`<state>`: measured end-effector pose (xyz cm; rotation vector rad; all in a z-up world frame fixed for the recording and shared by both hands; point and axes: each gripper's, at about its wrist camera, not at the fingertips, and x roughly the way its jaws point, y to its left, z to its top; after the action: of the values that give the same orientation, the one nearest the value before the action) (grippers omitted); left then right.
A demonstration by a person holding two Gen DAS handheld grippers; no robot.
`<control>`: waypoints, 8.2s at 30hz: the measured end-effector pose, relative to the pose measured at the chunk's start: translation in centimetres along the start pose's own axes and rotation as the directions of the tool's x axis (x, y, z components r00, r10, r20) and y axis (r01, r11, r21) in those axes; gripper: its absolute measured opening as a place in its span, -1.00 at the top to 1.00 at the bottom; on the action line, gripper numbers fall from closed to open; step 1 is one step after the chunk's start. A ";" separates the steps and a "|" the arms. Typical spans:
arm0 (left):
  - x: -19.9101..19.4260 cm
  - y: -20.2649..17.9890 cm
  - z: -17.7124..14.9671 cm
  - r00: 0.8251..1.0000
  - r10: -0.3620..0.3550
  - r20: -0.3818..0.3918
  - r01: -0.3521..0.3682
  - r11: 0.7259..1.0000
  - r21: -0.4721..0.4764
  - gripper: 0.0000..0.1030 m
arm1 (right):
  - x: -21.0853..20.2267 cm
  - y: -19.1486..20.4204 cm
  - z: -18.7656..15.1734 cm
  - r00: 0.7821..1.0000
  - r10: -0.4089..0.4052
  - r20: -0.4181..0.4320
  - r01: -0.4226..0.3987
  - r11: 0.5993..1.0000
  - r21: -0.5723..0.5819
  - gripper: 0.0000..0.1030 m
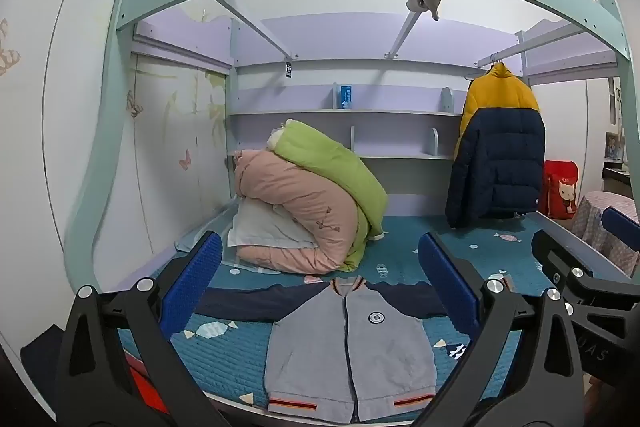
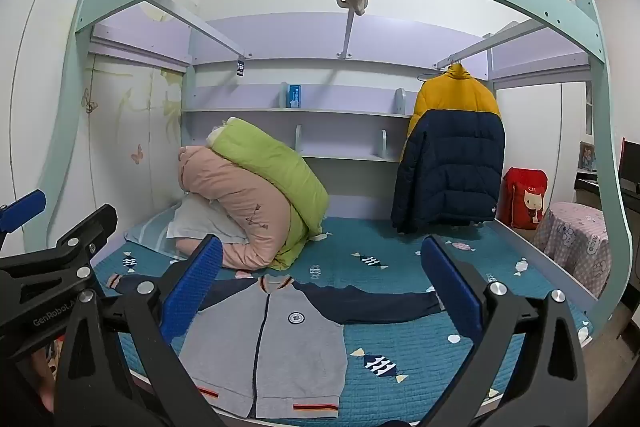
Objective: Fold large clothes
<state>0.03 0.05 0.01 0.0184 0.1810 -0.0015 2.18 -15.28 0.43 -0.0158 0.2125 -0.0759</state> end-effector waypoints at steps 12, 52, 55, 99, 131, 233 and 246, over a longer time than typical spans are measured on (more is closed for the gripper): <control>-0.2 -0.6 -0.6 1.000 0.002 0.000 -0.002 1.000 0.005 -0.91 | 0.1 0.0 0.0 1.000 0.002 -0.001 -0.002 1.000 0.001 -0.86; 1.3 0.1 -2.3 1.000 0.001 -0.022 -0.001 1.000 0.002 -0.91 | 0.7 -0.1 -0.2 1.000 0.005 -0.012 -0.005 1.000 0.008 -0.86; 1.4 0.3 -2.5 1.000 0.000 -0.024 0.000 1.000 0.001 -0.91 | 0.9 0.1 -0.6 1.000 0.003 -0.012 -0.003 1.000 0.007 -0.86; 2.1 0.8 -3.0 0.999 0.008 -0.031 -0.008 1.000 0.005 -0.91 | 1.4 -0.2 -1.3 1.000 0.005 -0.019 -0.004 1.000 0.011 -0.86; 3.7 1.8 -4.1 0.997 0.011 -0.078 -0.010 1.000 0.015 -0.91 | 3.5 0.9 -1.9 0.998 0.000 -0.068 0.001 1.000 0.004 -0.86; 60.3 11.5 -15.8 0.840 -0.348 -0.416 0.178 0.902 -0.394 0.56 | 58.7 10.7 -27.6 0.601 0.565 -0.565 -0.328 0.819 0.471 0.78; 66.2 -10.9 -29.9 0.656 -0.341 -0.674 0.226 0.940 -0.255 0.56 | 53.6 -24.8 -32.3 0.797 0.023 -0.604 0.311 0.841 0.442 0.77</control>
<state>59.75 -10.30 -41.56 -0.1668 0.9754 -0.3060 45.78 -44.41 -41.83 0.5534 0.8202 -0.3017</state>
